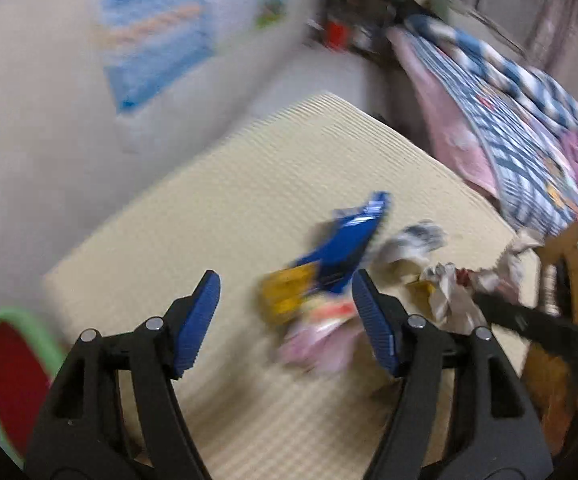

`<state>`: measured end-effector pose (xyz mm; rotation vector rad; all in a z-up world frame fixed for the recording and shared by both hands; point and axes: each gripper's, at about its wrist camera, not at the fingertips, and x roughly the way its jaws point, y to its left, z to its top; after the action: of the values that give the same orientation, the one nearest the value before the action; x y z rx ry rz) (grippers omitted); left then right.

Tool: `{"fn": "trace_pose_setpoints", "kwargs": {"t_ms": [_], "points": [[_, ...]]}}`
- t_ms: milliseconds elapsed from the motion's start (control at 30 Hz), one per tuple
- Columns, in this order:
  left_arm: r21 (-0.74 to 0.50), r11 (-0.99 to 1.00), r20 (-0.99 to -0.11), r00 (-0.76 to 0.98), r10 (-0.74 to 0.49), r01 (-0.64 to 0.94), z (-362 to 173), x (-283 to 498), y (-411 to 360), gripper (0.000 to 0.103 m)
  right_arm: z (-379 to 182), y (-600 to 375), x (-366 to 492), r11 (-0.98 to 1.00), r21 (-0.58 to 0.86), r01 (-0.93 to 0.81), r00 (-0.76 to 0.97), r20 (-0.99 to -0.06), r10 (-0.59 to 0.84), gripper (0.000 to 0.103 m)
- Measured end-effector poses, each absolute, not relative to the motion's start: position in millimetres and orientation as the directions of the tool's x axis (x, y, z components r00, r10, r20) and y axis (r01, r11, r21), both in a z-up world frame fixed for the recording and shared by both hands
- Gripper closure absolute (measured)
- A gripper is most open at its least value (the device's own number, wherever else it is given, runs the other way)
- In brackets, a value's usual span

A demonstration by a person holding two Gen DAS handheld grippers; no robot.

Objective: Collect trash
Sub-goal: 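Grasp a blue wrapper with the left tool while the right tool grasps crumpled paper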

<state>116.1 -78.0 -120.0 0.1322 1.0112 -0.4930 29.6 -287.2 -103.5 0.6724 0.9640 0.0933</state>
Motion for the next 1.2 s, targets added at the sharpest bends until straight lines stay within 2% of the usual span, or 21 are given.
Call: {"fn": "trace_pose_setpoints", "kwargs": {"t_ms": [100,267,433,500,533,833,967,1200], "points": [[-0.174,0.860,-0.875,0.325,-0.359,0.480,-150,145,-122,0.038,-90,-303,22,0.774,0.593,0.221,0.611,-0.703,0.364,0.065],[-0.089,0.856,-0.931,0.263,-0.253,0.510,-192,162,-166,0.043,-94,-324,15,0.733,0.624,0.269,0.600,-0.704,0.379,0.065],[-0.065,0.860,-0.938,0.263,-0.226,0.507,-202,160,-170,0.063,-82,-336,11,0.727,0.630,0.273,0.612,-0.696,0.374,0.065],[-0.070,0.859,-0.938,0.260,-0.230,0.508,-200,158,-166,0.083,-81,-336,10,0.729,0.628,0.271,0.616,-0.695,0.370,0.066],[-0.080,0.863,-0.936,0.261,-0.237,0.499,-196,156,-160,0.086,-81,-336,9,0.726,0.632,0.273,0.617,-0.693,0.372,0.066],[-0.113,0.899,-0.849,0.429,-0.309,0.424,-130,118,-102,0.089,-75,-332,4,0.717,0.657,0.233,0.646,-0.656,0.391,0.068],[-0.130,0.898,-0.799,0.492,-0.346,0.421,-95,95,-79,0.089,-67,-317,5,0.742,0.641,0.197,0.647,-0.654,0.393,0.068],[-0.171,0.909,-0.752,0.547,-0.369,0.380,-63,56,-31,0.089,-53,-288,6,0.796,0.590,0.133,0.645,-0.661,0.383,0.068]]}}
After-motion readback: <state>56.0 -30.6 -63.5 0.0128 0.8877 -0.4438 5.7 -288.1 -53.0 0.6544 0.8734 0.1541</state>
